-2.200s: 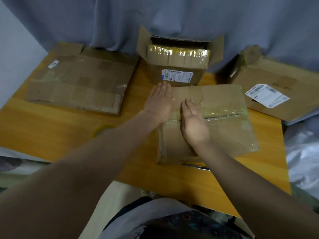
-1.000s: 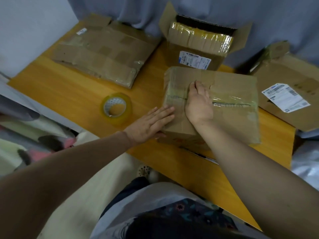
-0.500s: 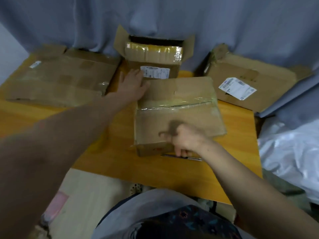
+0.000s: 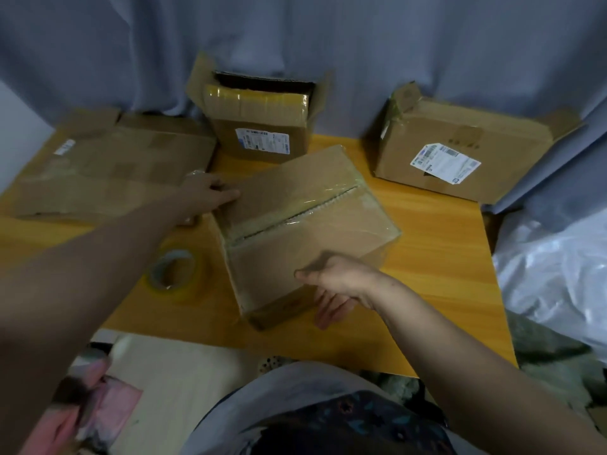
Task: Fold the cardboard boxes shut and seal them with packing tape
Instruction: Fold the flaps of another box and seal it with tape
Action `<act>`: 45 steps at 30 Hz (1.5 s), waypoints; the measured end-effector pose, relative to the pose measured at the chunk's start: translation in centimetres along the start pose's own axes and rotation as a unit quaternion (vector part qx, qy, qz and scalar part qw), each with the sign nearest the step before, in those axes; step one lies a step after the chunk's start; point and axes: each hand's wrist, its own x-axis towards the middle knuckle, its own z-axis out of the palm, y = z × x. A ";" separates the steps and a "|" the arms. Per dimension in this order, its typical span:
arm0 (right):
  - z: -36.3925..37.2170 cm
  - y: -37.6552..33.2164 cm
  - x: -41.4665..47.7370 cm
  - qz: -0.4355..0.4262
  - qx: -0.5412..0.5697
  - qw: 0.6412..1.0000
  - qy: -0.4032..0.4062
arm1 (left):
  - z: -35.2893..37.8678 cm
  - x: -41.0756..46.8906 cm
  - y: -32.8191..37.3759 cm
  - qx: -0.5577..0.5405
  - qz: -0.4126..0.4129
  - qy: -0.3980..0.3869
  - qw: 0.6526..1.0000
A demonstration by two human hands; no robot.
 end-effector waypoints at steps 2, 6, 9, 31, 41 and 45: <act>1.1 -0.8 -0.1 -0.024 0.005 1.000 0.014 | -0.7 -0.5 -1.1 -0.038 -0.017 0.009 0.999; 3.4 -2.0 -1.5 -0.108 0.023 0.992 0.053 | -2.8 -1.5 -1.8 -0.123 -0.034 0.021 0.992; 4.3 -2.5 -3.0 -0.176 -0.003 0.979 0.102 | -4.3 -2.5 -0.8 -0.137 -0.025 0.010 0.990; -6.7 -4.3 2.9 -0.197 -0.084 0.927 0.307 | -0.3 -8.3 -0.6 -0.273 -0.054 0.219 0.935; -9.3 -2.5 6.5 -0.202 -0.023 0.933 0.297 | 6.2 -7.7 1.6 -0.256 -0.071 0.248 0.932; -9.8 -1.0 6.6 -0.219 -0.032 0.933 0.285 | 5.2 -8.3 0.5 -0.296 -0.047 0.202 0.933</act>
